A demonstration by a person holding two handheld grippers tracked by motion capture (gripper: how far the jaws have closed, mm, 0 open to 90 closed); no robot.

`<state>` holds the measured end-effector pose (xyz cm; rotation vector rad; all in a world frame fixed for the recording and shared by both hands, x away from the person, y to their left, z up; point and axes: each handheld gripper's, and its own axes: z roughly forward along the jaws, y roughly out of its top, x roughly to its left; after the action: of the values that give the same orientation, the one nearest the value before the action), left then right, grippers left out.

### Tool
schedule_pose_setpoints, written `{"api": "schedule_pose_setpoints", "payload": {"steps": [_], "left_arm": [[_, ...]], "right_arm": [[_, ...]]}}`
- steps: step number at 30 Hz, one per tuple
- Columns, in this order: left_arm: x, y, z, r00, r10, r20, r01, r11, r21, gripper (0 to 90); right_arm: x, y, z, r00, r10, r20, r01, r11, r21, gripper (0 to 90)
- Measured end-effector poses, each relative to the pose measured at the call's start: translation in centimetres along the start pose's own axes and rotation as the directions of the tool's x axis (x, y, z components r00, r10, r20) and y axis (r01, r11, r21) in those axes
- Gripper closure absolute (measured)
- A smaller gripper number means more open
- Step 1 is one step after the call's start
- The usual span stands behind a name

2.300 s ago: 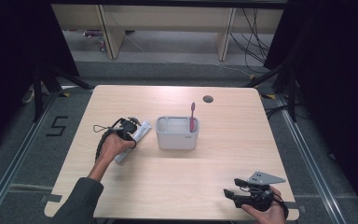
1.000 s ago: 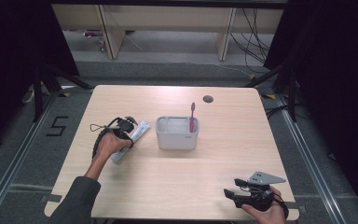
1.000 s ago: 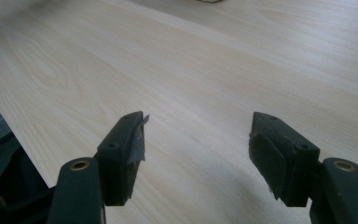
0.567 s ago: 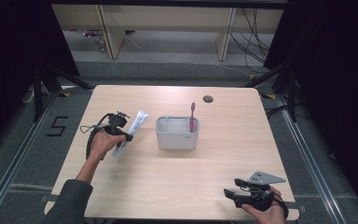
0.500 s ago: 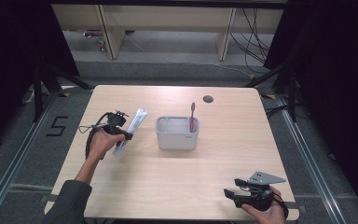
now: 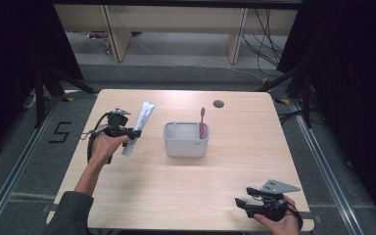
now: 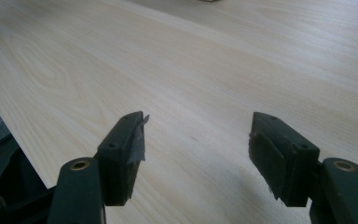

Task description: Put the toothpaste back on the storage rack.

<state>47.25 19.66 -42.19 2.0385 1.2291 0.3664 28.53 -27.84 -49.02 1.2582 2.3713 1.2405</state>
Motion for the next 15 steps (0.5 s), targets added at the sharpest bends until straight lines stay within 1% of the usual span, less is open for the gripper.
{"api": "schedule_pose_setpoints", "payload": {"steps": [1,2,3,4,5,6,7,8,9,10,11,12,13,14,15], "left_arm": [[-0.1,0.1,-0.2,1.0,-0.001,0.007,0.001,1.0,-0.003,73.1],[-0.1,0.3,-0.3,1.0,0.006,0.003,-0.006,0.9999,-0.016,73.1],[-0.2,0.4,-0.5,1.0,0.0,-0.001,0.0,0.9991,-0.042,73.1],[-0.3,0.5,-0.6,1.0,-0.002,0.002,0.002,0.9985,-0.055,73.1],[-0.4,0.7,-0.9,1.0,0.005,0.004,-0.005,0.9979,-0.064,73.0],[-0.5,0.9,-1.1,1.0,0.0,0.005,0.001,0.9963,-0.086,73.1],[-0.5,1.0,-1.3,1.0,0.0,0.009,0.001,0.9952,-0.098,73.1],[-0.7,1.2,-1.5,0.9999,-0.008,0.01,0.009,0.9927,-0.12,73.1],[-0.8,1.3,-1.6,0.9999,-0.013,0.007,0.014,0.9882,-0.152,73.1],[-0.9,1.5,-1.9,0.9999,-0.013,0.007,0.014,0.9864,-0.164,73.1],[-1.1,1.7,-2.1,0.9998,-0.019,0.002,0.019,0.9833,-0.181,73.1],[-1.2,1.8,-2.3,0.9998,-0.019,0.009,0.021,0.9811,-0.193,73.1],[-1.3,2.0,-2.4,0.9998,-0.017,0.006,0.018,0.9776,-0.209,73.2],[-1.6,2.1,-2.6,0.9998,-0.02,0.006,0.021,0.9737,-0.227,73.2],[-1.7,2.2,-2.7,0.9999,-0.01,0.005,0.011,0.9731,-0.23,73.2]], "right_arm": [[0.0,0.0,0.0,1.0,0.0,0.0,0.0,1.0,0.0,36.7],[-0.2,0.0,0.0,0.9995,-0.027,0.013,0.027,1.0,-0.003,36.7],[-0.2,0.0,0.0,0.9995,-0.028,0.013,0.028,1.0,-0.003,36.7],[0.0,0.0,0.0,1.0,-0.003,0.004,0.003,1.0,0.003,36.7],[0.0,0.0,0.0,1.0,-0.001,0.004,0.001,1.0,0.003,36.7],[0.0,0.0,0.0,1.0,-0.001,0.004,0.001,1.0,0.003,36.7],[0.0,0.0,0.0,1.0,-0.002,0.004,0.002,1.0,0.002,36.7],[0.0,0.0,0.0,1.0,-0.002,0.004,0.002,1.0,0.003,36.7],[0.0,0.0,0.0,1.0,-0.001,0.004,0.001,1.0,0.003,36.7],[0.0,0.0,0.0,1.0,-0.001,0.004,0.001,1.0,0.003,36.7],[-0.2,0.0,0.0,0.9995,-0.028,0.013,0.028,1.0,-0.004,36.7],[-0.2,0.0,-0.1,0.9995,-0.03,0.013,0.03,1.0,-0.005,36.7],[-0.2,0.0,-0.1,0.9995,-0.03,0.014,0.03,1.0,-0.006,36.7],[-0.1,0.0,-0.1,1.0,-0.003,0.004,0.003,1.0,0.0,36.7],[-0.1,0.0,0.0,1.0,0.002,0.001,-0.002,1.0,0.002,36.7]]}}
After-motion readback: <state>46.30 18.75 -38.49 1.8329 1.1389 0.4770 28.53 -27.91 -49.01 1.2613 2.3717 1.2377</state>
